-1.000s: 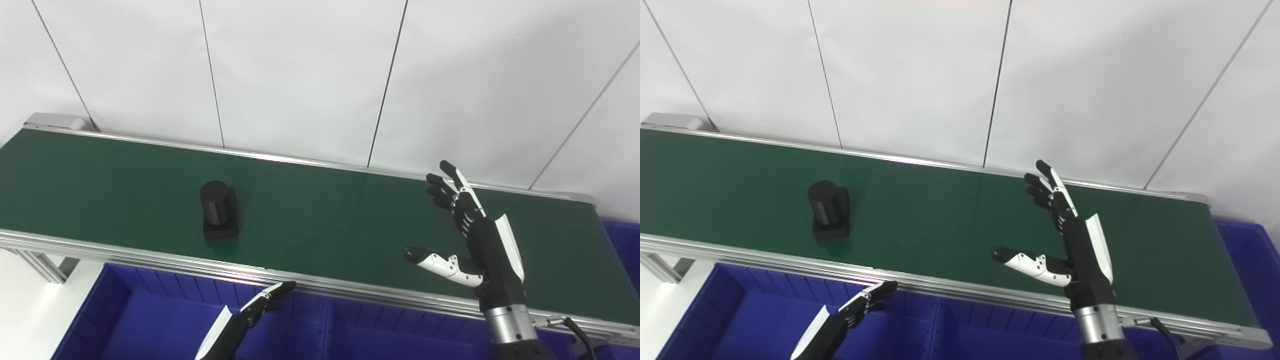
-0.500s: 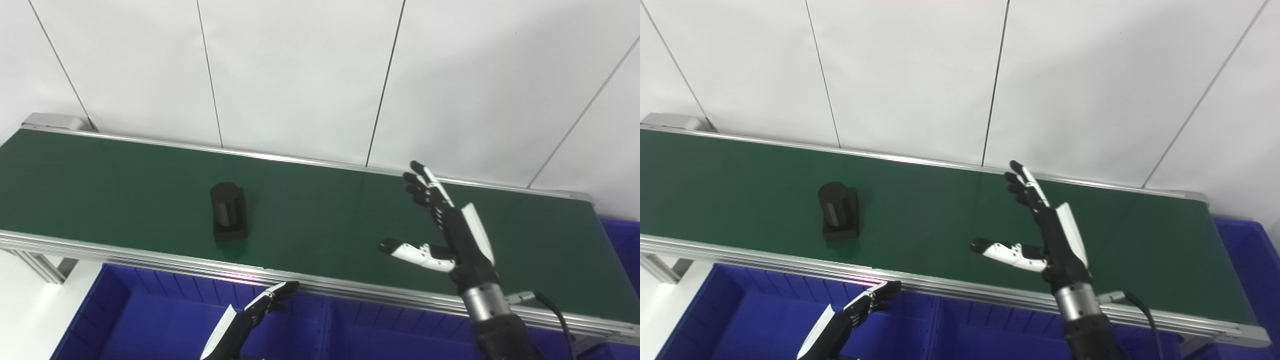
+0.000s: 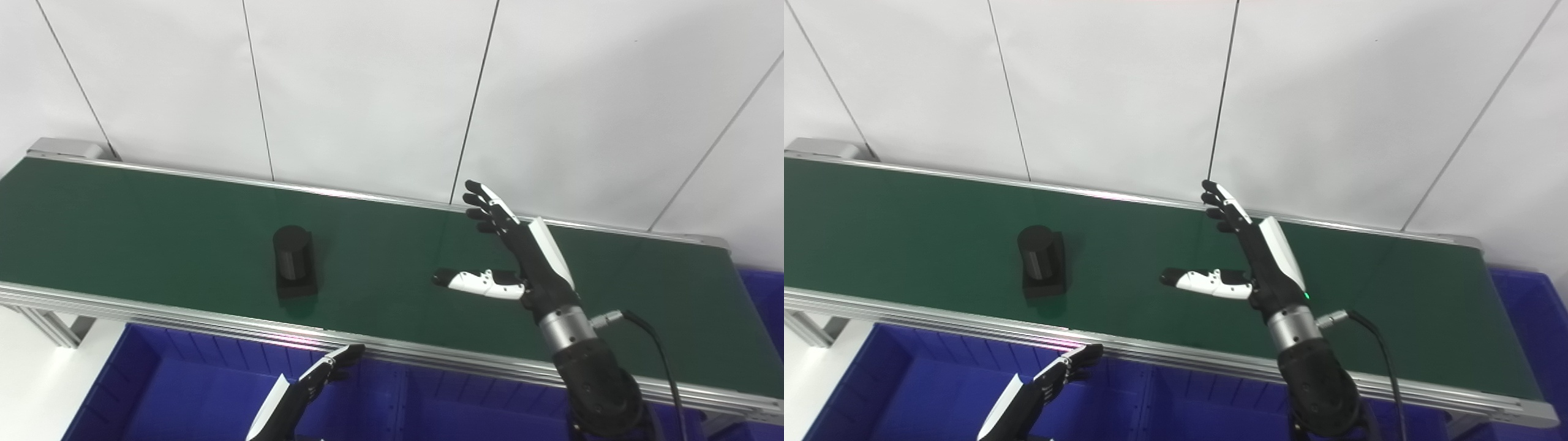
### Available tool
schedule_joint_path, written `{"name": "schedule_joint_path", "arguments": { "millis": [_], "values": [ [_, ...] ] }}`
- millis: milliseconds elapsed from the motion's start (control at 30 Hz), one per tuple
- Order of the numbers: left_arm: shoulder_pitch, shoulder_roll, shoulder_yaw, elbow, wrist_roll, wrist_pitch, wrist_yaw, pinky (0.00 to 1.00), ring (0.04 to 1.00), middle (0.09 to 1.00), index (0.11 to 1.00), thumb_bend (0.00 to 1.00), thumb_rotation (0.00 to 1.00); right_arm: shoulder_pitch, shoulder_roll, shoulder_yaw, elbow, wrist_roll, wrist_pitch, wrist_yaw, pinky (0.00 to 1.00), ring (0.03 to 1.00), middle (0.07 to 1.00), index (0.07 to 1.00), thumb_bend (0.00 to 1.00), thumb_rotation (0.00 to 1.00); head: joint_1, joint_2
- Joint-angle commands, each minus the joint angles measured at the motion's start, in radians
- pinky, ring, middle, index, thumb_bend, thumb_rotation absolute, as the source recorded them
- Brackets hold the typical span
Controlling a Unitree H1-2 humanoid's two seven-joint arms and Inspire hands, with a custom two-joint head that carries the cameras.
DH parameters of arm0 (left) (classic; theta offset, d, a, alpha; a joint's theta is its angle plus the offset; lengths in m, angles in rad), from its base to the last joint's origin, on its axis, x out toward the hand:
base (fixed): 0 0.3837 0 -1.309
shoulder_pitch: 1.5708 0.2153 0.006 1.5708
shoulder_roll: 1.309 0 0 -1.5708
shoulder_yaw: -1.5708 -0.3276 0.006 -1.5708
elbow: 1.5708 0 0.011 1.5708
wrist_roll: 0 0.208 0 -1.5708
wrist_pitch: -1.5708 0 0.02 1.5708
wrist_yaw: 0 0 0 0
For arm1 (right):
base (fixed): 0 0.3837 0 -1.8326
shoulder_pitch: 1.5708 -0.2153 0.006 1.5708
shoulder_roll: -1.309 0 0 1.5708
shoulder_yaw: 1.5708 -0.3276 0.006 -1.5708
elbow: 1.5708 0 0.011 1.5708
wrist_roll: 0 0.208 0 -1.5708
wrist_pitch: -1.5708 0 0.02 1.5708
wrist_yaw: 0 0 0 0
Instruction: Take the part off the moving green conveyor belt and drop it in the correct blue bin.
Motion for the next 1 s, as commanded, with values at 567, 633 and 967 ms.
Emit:
{"name": "schedule_joint_path", "arguments": {
  "millis": [567, 633, 967],
  "values": [
    [-0.017, -0.021, -0.006, 0.003, 0.015, -0.049, 0.017, 0.82, 0.865, 0.874, 0.862, 0.85, 0.35, -0.186, 0.021, 0.093, 0.234, -0.057, 0.007, -0.005, 0.79, 0.867, 0.902, 0.941, 0.92, 0.44, 0.005, -0.021],
    [-0.015, -0.023, -0.006, 0.001, 0.011, -0.047, 0.015, 0.83, 0.868, 0.875, 0.863, 0.86, 0.35, -0.198, 0.025, 0.105, 0.259, -0.066, -0.002, -0.012, 0.77, 0.861, 0.902, 0.939, 0.93, 0.44, 0.005, -0.021],
    [-0.008, -0.024, -0.018, -0.01, 0.038, -0.051, 0.059, 0.82, 0.859, 0.868, 0.854, 0.86, 0.35, -0.26, 0.052, 0.164, 0.371, -0.108, -0.015, -0.035, 0.7, 0.817, 0.905, 0.939, 0.95, 0.47, 0.013, -0.021]
  ]
}}
